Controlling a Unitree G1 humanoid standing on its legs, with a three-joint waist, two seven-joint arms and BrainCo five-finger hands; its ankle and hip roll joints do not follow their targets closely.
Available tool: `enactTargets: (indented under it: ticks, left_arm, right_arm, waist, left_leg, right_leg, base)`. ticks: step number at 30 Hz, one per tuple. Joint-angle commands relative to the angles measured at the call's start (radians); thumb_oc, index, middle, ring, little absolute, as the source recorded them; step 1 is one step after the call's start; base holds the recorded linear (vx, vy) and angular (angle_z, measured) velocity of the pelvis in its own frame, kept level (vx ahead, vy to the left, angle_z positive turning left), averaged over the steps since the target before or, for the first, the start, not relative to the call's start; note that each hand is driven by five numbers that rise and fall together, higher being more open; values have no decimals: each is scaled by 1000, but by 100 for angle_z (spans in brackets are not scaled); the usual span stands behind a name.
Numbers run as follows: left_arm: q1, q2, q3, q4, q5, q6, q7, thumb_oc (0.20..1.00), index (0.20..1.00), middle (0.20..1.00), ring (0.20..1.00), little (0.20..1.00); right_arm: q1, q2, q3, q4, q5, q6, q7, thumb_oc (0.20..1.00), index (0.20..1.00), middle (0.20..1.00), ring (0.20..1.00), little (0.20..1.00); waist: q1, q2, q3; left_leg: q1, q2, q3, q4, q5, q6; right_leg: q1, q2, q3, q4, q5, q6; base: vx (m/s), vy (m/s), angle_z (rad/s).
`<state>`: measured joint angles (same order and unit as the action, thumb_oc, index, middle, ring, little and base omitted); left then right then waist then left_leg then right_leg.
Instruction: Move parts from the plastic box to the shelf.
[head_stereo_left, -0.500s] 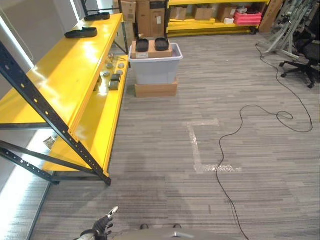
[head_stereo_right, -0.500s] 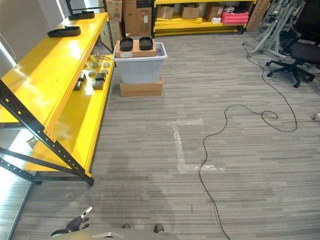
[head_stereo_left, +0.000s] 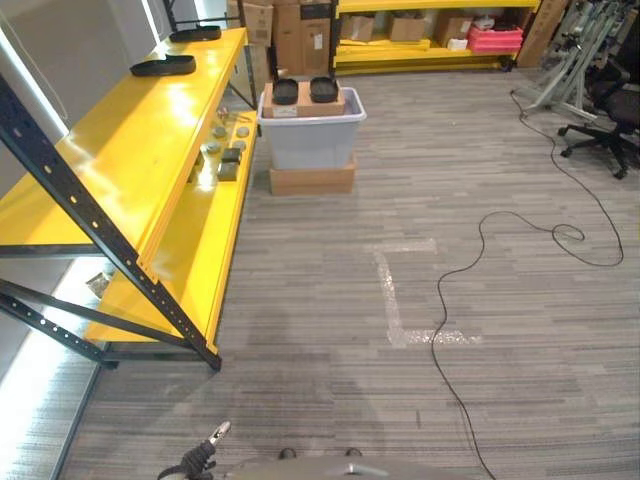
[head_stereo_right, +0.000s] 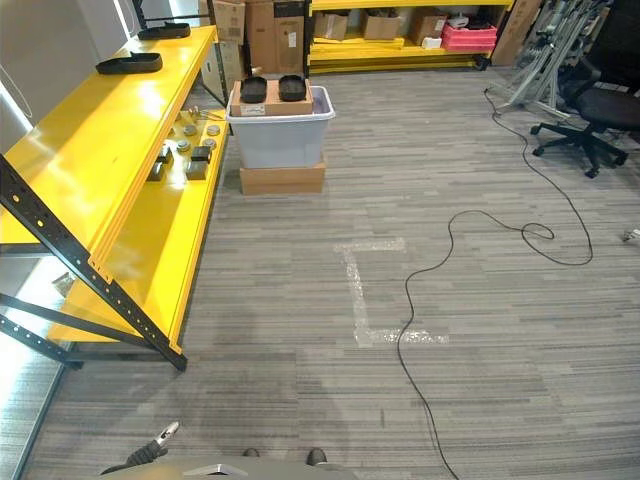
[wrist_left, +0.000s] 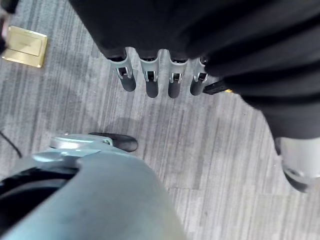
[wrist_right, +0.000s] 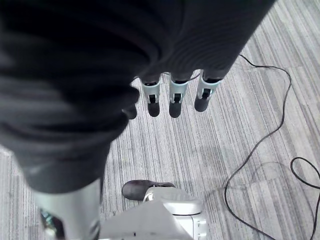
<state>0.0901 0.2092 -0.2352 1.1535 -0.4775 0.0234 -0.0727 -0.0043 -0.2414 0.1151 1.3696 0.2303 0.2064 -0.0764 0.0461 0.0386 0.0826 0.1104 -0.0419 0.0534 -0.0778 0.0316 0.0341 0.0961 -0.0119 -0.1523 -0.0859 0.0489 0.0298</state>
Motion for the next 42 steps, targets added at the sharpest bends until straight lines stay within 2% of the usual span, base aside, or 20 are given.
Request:
enactTargets:
  ticks: [1, 9, 12, 14, 17, 18, 19, 21, 26, 29, 30, 31, 32, 34, 35, 37, 38, 39, 42]
  left_arm:
    - [-60, -34, 39, 71, -26, 38, 24, 1000, 1000, 1000, 1000, 1000]
    - [-72, -36, 41, 85, -34, 69, 40, 1000, 1000, 1000, 1000, 1000]
    - [-76, -39, 44, 91, -46, 64, 55, 1000, 1000, 1000, 1000, 1000]
    - [-76, -37, 51, 92, -57, 45, 53, 1000, 1000, 1000, 1000, 1000]
    - [-79, -34, 64, 84, -73, 19, 53, 1000, 1000, 1000, 1000, 1000]
    - [-80, -33, 67, 77, -79, 9, 50, 1000, 1000, 1000, 1000, 1000]
    - [-80, -30, 68, 64, -86, 4, 48, 1000, 1000, 1000, 1000, 1000]
    - [-80, -15, 78, 19, -112, 7, 45, 1000, 1000, 1000, 1000, 1000]
    - [-85, -5, 89, 4, -103, 6, 42, 1000, 1000, 1000, 1000, 1000]
    - [-92, -2, 93, 8, -84, 3, 34, 1000, 1000, 1000, 1000, 1000]
    - [-101, 5, 91, 8, -86, 1, 34, 1000, 1000, 1000, 1000, 1000]
    - [-117, 15, 89, 1, -97, 8, 39, 1000, 1000, 1000, 1000, 1000]
    - [-119, 16, 89, 1, -97, 8, 39, 1000, 1000, 1000, 1000, 1000]
    - [-124, 24, 96, -8, -96, 14, 24, 1000, 1000, 1000, 1000, 1000]
    - [-120, 25, 98, -20, -93, 18, 29, 1000, 1000, 1000, 1000, 1000]
    - [-116, 25, 103, -29, -91, 22, 31, 1000, 1000, 1000, 1000, 1000]
    - [-111, 30, 112, -38, -82, 30, 22, 1000, 1000, 1000, 1000, 1000]
    - [-110, 31, 113, -38, -79, 31, 21, 1000, 1000, 1000, 1000, 1000]
    - [-99, 40, 119, -36, -53, 33, 14, 1000, 1000, 1000, 1000, 1000]
  right_arm:
    - [-31, 9, 36, 54, 26, 48, -36, 1000, 1000, 1000, 1000, 1000]
    - [-27, 13, 37, 52, 49, 80, -36, 1000, 1000, 1000, 1000, 1000]
    - [-25, 14, 32, 56, 69, 72, -48, 1000, 1000, 1000, 1000, 1000]
    - [-26, 9, 30, 55, 81, 52, -48, 1000, 1000, 1000, 1000, 1000]
    - [-34, -5, 14, 43, 114, -56, -43, 1000, 1000, 1000, 1000, 1000]
    - [-38, -12, 6, 26, 123, -113, -42, 1000, 1000, 1000, 1000, 1000]
    - [-39, -20, -2, 3, 144, -137, -38, 1000, 1000, 1000, 1000, 1000]
    - [-25, -38, -22, -68, 162, -153, -18, 1000, 1000, 1000, 1000, 1000]
    - [-5, -33, -28, -108, 184, -125, -28, 1000, 1000, 1000, 1000, 1000]
    - [-11, -23, -33, -121, 210, -106, -50, 1000, 1000, 1000, 1000, 1000]
    - [-15, -16, -29, -142, 209, -103, -67, 1000, 1000, 1000, 1000, 1000]
    - [-23, -17, -22, -175, 226, -90, -71, 1000, 1000, 1000, 1000, 1000]
    - [-23, -17, -21, -179, 227, -89, -72, 1000, 1000, 1000, 1000, 1000]
    - [-16, -17, -20, -231, 255, -79, -80, 1000, 1000, 1000, 1000, 1000]
    - [-14, -18, -20, -254, 259, -69, -81, 1000, 1000, 1000, 1000, 1000]
    - [-11, -19, -19, -277, 252, -59, -83, 1000, 1000, 1000, 1000, 1000]
    - [-9, -20, -16, -296, 257, -57, -79, 1000, 1000, 1000, 1000, 1000]
    - [-9, -21, -16, -297, 258, -57, -78, 1000, 1000, 1000, 1000, 1000]
    - [-3, -26, -21, -311, 265, -49, -66, 1000, 1000, 1000, 1000, 1000]
  waist:
    - [6, -18, -19]
    - [-2, -18, -22]
    - [-3, -22, -18]
    - [1, -24, -18]
    - [6, -27, -16]
    - [8, -28, -14]
    - [7, -29, -12]
    - [-3, -33, 1]
    - [-11, -44, 21]
    - [-18, -45, 41]
    - [-27, -40, 65]
    - [-38, -37, 99]
    - [-39, -38, 102]
    - [-48, -23, 135]
    - [-49, -20, 141]
    - [-51, -23, 144]
    - [-55, -40, 147]
    - [-56, -42, 148]
    - [-64, -77, 147]
  left_leg:
    - [-11, -19, 2, -9, -22, -14]
    - [-7, -16, 11, -9, -22, -15]
    - [-9, -14, 13, -9, -21, -14]
    - [-9, -14, 11, -9, -20, -15]
    - [-4, -15, 8, -9, -19, -15]
    - [-3, -16, 7, -9, -18, -14]
    - [-5, -17, 7, -7, -19, -13]
    - [-14, -23, 13, 4, -26, -5]
    - [-22, -36, 14, 25, -39, 12]
    - [-37, -45, 14, 55, -51, 35]
    - [-53, -48, 18, 87, -60, 55]
    - [-67, -59, 17, 122, -74, 80]
    - [-70, -61, 17, 126, -76, 83]
    - [-74, -60, 22, 157, -95, 101]
    - [-74, -61, 25, 165, -100, 102]
    - [-74, -67, 26, 175, -108, 101]
    - [-70, -83, 24, 189, -127, 94]
    - [-68, -85, 23, 192, -131, 92]
    - [-45, -106, -3, 210, -173, 80]
  right_leg:
    - [-3, -34, -15, -1, 38, 93]
    - [-2, -35, -12, -1, 40, 94]
    - [-5, -34, -9, -1, 41, 93]
    - [-5, -33, -11, -1, 42, 93]
    - [-1, -35, -12, -1, 44, 94]
    - [-1, -36, -12, -1, 45, 95]
    - [-2, -38, -10, -1, 47, 95]
    - [-11, -44, 2, -1, 54, 99]
    - [-23, -57, 22, 14, 64, 104]
    - [-61, -66, 45, 100, 45, 101]
    - [-110, -70, 54, 203, 28, 97]
    - [-191, -82, 51, 336, 56, 107]
    - [-202, -84, 51, 350, 60, 110]
    - [-316, -105, 42, 537, 124, 118]
    - [-348, -111, 36, 561, 145, 119]
    - [-368, -118, 27, 543, 165, 124]
    - [-375, -131, 14, 443, 194, 138]
    - [-371, -133, 11, 424, 198, 140]
    - [-342, -149, 19, 211, 229, 164]
  base:
    - [0, 0, 0]
    - [0, 0, 0]
    - [0, 0, 0]
    - [18, 3, 0]
    - [52, 22, -1]
    - [40, 37, -2]
    - [31, 45, -2]
    - [3, 106, -5]
    - [21, 85, -16]
    - [12, 113, -8]
    - [-45, 216, -35]
    - [-44, 198, -41]
    - [-35, 162, -39]
    - [16, 168, -13]
    - [33, 129, -28]
    - [109, 1, -34]
    - [181, -55, -2]
    - [220, -114, 0]
    - [345, -193, -9]
